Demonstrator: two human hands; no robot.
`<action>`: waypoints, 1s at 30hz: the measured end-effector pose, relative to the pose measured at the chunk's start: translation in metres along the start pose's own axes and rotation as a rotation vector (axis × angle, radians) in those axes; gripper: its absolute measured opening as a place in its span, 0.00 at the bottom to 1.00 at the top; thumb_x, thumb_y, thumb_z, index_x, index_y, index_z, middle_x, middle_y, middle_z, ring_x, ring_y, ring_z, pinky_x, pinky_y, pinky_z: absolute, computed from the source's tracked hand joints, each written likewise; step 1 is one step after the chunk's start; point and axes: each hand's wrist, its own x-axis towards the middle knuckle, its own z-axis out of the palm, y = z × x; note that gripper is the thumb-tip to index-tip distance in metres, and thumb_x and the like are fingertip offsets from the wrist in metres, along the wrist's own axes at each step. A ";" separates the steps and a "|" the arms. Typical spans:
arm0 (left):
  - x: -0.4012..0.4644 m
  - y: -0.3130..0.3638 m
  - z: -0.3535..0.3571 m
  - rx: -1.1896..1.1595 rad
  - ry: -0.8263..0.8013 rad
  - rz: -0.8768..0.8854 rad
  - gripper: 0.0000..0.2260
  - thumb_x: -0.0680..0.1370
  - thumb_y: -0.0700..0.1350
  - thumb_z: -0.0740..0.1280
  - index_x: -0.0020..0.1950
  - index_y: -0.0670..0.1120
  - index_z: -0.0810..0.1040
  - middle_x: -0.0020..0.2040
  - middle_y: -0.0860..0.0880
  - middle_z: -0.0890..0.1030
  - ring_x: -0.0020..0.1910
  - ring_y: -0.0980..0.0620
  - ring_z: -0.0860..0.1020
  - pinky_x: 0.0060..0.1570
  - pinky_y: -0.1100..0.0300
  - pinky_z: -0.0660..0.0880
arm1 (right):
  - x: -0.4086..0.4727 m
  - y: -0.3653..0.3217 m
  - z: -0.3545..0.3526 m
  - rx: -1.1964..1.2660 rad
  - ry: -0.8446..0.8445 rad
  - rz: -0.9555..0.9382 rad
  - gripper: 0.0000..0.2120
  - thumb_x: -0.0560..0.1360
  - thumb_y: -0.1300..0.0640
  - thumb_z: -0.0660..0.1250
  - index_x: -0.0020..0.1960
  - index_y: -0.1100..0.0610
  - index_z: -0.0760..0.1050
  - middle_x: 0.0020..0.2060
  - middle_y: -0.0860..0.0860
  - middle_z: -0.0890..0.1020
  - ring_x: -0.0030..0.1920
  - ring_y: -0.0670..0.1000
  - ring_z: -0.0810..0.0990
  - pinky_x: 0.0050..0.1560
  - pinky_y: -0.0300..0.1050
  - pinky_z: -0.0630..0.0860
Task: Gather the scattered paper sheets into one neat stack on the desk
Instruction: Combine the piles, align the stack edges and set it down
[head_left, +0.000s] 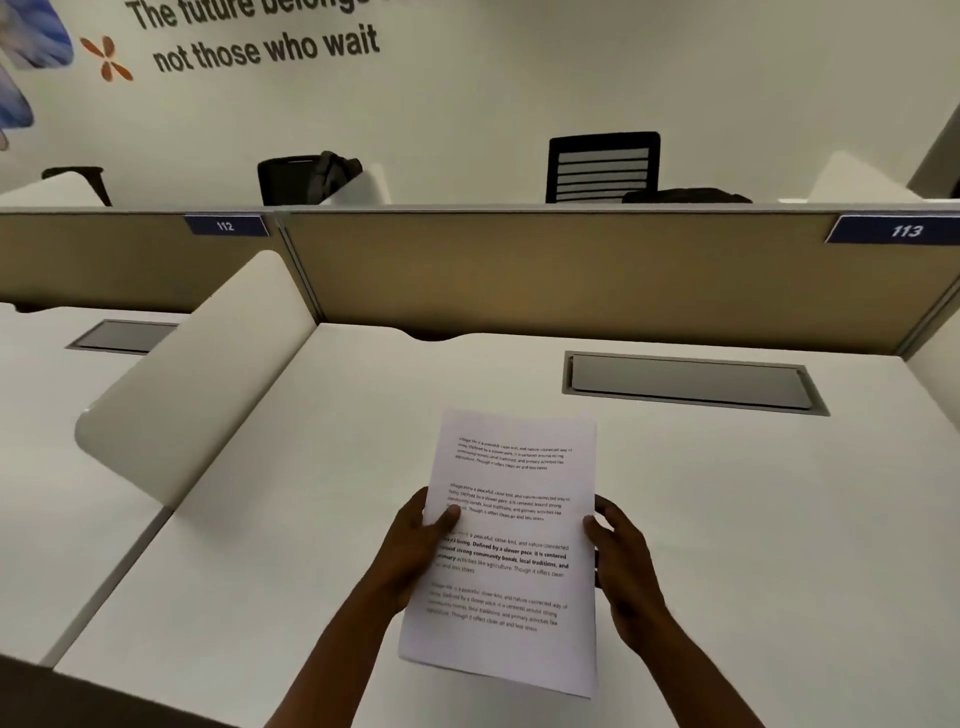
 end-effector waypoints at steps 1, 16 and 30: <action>0.000 -0.005 0.006 0.035 0.027 0.011 0.13 0.79 0.45 0.69 0.63 0.49 0.76 0.56 0.45 0.85 0.51 0.43 0.85 0.51 0.42 0.82 | 0.000 0.003 -0.005 -0.024 0.010 -0.003 0.12 0.82 0.56 0.59 0.63 0.45 0.75 0.47 0.48 0.87 0.48 0.50 0.86 0.46 0.49 0.81; 0.047 -0.023 0.015 0.365 0.389 -0.019 0.16 0.77 0.41 0.71 0.64 0.47 0.80 0.48 0.47 0.85 0.48 0.51 0.83 0.43 0.64 0.75 | 0.066 0.019 -0.020 -0.212 0.098 0.061 0.08 0.79 0.52 0.64 0.56 0.52 0.79 0.49 0.51 0.84 0.47 0.50 0.83 0.45 0.45 0.78; 0.212 0.003 -0.021 0.515 0.356 0.012 0.18 0.77 0.38 0.70 0.68 0.45 0.78 0.44 0.47 0.84 0.38 0.60 0.79 0.48 0.68 0.73 | 0.204 0.019 0.060 -0.166 0.304 0.218 0.04 0.77 0.51 0.68 0.48 0.49 0.81 0.43 0.53 0.85 0.44 0.55 0.84 0.42 0.52 0.84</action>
